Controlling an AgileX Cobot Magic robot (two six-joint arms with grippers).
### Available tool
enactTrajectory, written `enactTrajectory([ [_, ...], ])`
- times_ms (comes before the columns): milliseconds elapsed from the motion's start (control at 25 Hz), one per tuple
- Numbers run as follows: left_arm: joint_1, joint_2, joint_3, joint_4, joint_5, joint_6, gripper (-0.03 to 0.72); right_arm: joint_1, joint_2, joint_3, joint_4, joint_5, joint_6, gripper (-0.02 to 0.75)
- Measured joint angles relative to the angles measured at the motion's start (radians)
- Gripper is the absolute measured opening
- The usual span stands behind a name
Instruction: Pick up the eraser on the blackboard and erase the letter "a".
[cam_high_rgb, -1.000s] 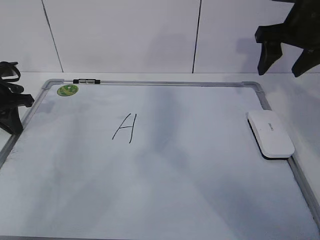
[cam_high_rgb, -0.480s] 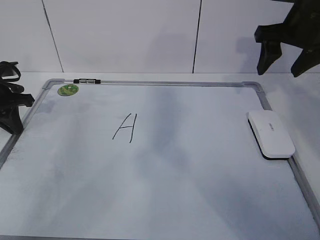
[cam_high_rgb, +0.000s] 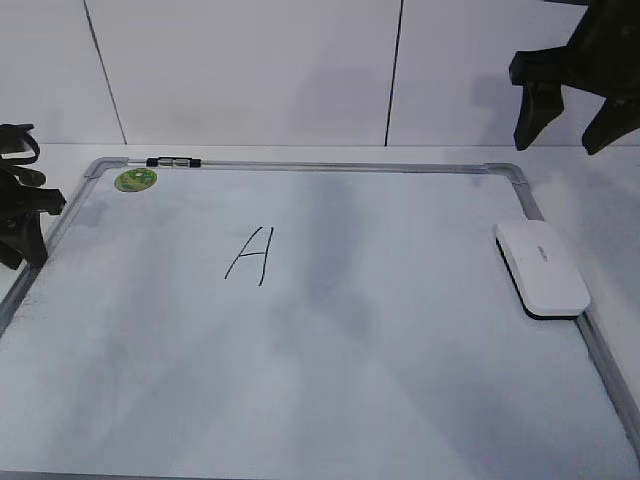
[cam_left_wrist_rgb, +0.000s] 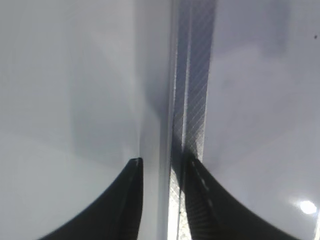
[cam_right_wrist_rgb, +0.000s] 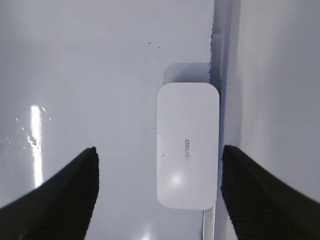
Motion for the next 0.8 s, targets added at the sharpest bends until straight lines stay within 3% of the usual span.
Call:
enactTrajectory([
  [360, 0.000, -0.173, 0.010, -0.003, 0.043, -0.006, 0.260, 0.000, -0.017, 0.000, 0.011, 0.002, 0.000, 0.582],
  [800, -0.004, -0.507, 0.010, -0.020, 0.127, -0.008, 0.267, 0.000, -0.221, 0.000, 0.015, 0.010, 0.000, 0.582],
])
